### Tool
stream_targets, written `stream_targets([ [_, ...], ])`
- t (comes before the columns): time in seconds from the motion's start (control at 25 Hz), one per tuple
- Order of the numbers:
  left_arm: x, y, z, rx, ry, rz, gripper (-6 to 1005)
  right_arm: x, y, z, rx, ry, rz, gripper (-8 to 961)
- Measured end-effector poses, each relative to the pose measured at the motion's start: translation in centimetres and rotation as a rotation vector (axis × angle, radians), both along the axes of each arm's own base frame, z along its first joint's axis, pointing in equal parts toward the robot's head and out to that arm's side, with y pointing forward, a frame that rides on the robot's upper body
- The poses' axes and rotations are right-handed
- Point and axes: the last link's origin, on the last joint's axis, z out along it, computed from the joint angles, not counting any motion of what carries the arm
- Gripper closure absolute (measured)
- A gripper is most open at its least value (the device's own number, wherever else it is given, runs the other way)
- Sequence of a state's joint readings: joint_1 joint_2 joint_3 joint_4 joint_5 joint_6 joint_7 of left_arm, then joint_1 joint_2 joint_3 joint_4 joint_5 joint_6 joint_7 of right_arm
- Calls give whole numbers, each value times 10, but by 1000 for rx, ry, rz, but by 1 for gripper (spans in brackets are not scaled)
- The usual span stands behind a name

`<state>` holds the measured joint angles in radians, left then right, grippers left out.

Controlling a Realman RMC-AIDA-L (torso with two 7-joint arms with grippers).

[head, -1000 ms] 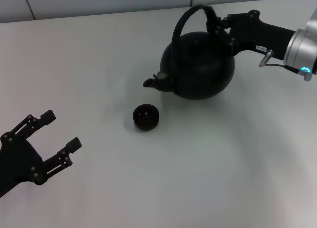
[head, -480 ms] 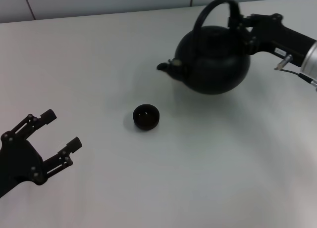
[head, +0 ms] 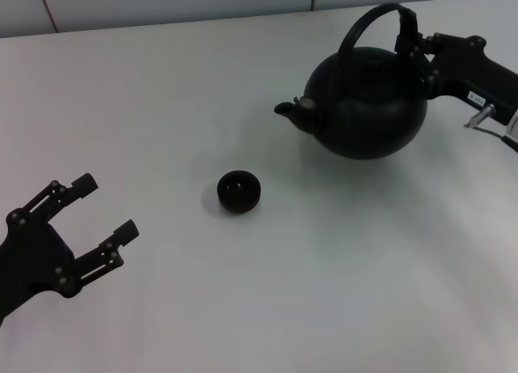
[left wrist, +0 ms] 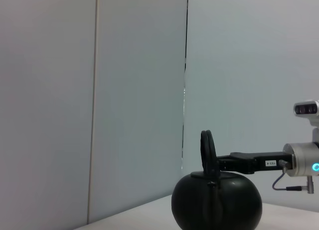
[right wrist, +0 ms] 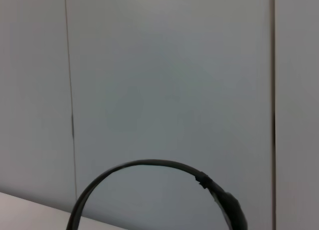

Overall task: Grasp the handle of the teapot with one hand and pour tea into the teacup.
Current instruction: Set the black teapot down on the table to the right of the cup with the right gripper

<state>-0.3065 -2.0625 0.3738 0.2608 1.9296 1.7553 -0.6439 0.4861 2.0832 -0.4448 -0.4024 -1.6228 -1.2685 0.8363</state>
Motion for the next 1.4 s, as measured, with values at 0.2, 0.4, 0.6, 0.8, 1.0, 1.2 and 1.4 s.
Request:
stream_targets([
  [0.2,0,0,1,0,0,-1,169,7,-8,-12,47,-12,-15,839],
  [0.4,0,0,1,0,-1,-6,169,13,-10,-21,62,-38,-52,834],
  [0.6,0,-1,2,-1,2,-7,169,15,-12,-25,66,-37,-67,829],
  [0.8,-1,-1,2,-1,3,-6,169,16,-13,-27,64,-39,-71,823],
  [1.0,0,-3,3,-1,-3,-10,169,17,-15,-30,64,-58,-71,818],
  [1.2,-1,-4,3,1,-8,-10,169,20,-17,-31,62,-63,-81,801],
  [1.4,0,-5,4,4,-16,-15,169,23,-23,-30,65,-55,-86,730],
])
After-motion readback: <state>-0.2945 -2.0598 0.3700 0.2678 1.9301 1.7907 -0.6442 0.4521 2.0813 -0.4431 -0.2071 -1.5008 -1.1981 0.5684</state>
